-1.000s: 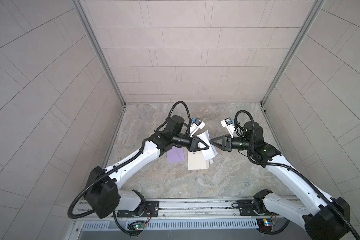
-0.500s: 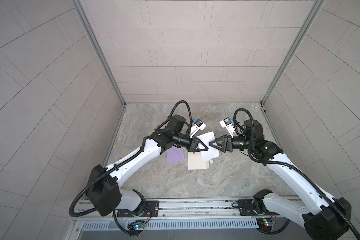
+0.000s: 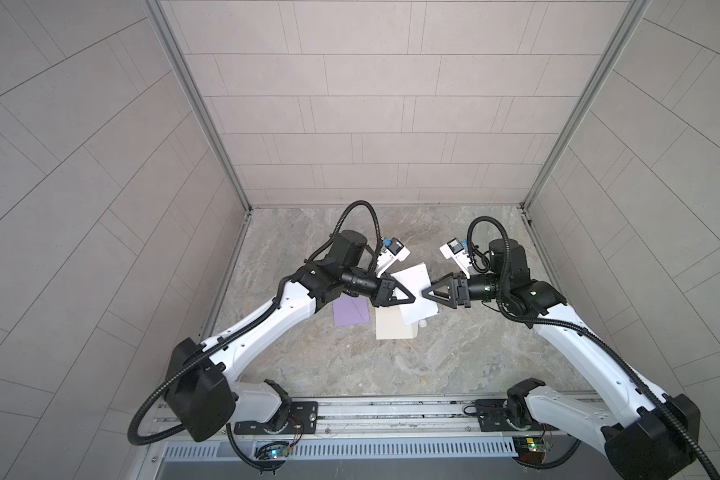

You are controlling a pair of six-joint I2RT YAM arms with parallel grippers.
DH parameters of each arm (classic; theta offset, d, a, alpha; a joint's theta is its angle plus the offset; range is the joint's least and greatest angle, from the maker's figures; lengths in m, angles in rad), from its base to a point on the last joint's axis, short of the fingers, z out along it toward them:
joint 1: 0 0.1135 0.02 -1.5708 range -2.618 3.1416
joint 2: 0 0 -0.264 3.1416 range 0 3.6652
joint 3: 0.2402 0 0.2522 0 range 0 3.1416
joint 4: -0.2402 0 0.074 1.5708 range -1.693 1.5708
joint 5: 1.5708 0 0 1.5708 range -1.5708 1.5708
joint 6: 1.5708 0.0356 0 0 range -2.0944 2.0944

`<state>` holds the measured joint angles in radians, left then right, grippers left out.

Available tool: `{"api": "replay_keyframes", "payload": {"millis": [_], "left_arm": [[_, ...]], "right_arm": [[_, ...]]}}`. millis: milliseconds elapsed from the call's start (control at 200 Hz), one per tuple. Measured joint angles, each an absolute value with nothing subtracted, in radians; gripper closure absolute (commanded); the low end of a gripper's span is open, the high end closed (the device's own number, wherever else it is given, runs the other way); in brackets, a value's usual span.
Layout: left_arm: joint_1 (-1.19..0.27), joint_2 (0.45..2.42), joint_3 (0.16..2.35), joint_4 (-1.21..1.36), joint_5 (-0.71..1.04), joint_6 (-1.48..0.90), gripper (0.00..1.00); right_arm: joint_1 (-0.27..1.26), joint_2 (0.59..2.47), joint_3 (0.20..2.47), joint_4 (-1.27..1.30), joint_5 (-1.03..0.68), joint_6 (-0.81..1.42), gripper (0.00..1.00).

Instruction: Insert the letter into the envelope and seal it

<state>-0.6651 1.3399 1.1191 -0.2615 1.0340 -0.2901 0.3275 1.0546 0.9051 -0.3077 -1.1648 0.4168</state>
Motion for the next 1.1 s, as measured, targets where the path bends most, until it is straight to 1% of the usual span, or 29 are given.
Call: {"api": "replay_keyframes", "payload": {"millis": [210,260,280,300,335,345,355,410,455,475,605,686,766,896,1101], "left_arm": [[-0.665,1.335,1.101,-0.238,1.036,-0.287,1.00],[-0.665,1.333,1.095,-0.236,1.035,-0.287,1.00],[-0.665,1.331,1.092,-0.236,1.032,-0.287,0.95],[-0.665,1.330,1.089,-0.232,1.026,-0.287,0.86],[-0.665,1.330,1.084,-0.225,1.005,-0.286,0.65],[-0.665,1.330,1.083,-0.224,1.000,-0.288,0.61],[-0.665,1.330,1.082,-0.222,0.995,-0.286,0.59],[-0.664,1.330,1.069,-0.214,0.940,-0.293,0.55],[-0.662,1.333,1.059,-0.213,0.881,-0.300,0.45],[-0.660,1.335,1.054,-0.212,0.846,-0.312,0.42],[-0.638,1.401,1.045,-0.235,0.609,-0.368,0.41],[-0.606,1.483,1.049,-0.273,0.482,-0.417,0.41],[-0.585,1.588,1.074,-0.339,0.397,-0.443,0.41],[-0.582,1.711,1.104,-0.400,0.331,-0.469,0.42],[-0.595,1.774,1.119,-0.429,0.315,-0.475,0.44]], "right_arm": [[0.409,1.052,0.905,-0.292,-1.161,0.421,0.91],[0.426,1.050,0.905,-0.292,-1.141,0.418,0.96],[0.429,1.050,0.904,-0.295,-1.128,0.425,0.98],[0.432,1.050,0.904,-0.296,-1.113,0.425,1.00],[0.434,1.049,0.904,-0.298,-1.082,0.429,1.00],[0.435,1.048,0.904,-0.300,-1.071,0.429,1.00],[0.436,1.048,0.904,-0.300,-1.056,0.430,1.00],[0.439,1.041,0.904,-0.302,-0.969,0.442,1.00],[0.443,1.039,0.904,-0.301,-0.885,0.457,1.00],[0.444,1.039,0.902,-0.301,-0.842,0.469,1.00],[0.445,1.092,0.869,-0.292,-0.599,0.548,1.00],[0.447,1.179,0.850,-0.290,-0.500,0.589,1.00],[0.464,1.271,0.845,-0.300,-0.422,0.612,1.00],[0.488,1.364,0.858,-0.318,-0.344,0.625,1.00],[0.497,1.455,0.918,-0.343,-0.298,0.624,1.00]]}}
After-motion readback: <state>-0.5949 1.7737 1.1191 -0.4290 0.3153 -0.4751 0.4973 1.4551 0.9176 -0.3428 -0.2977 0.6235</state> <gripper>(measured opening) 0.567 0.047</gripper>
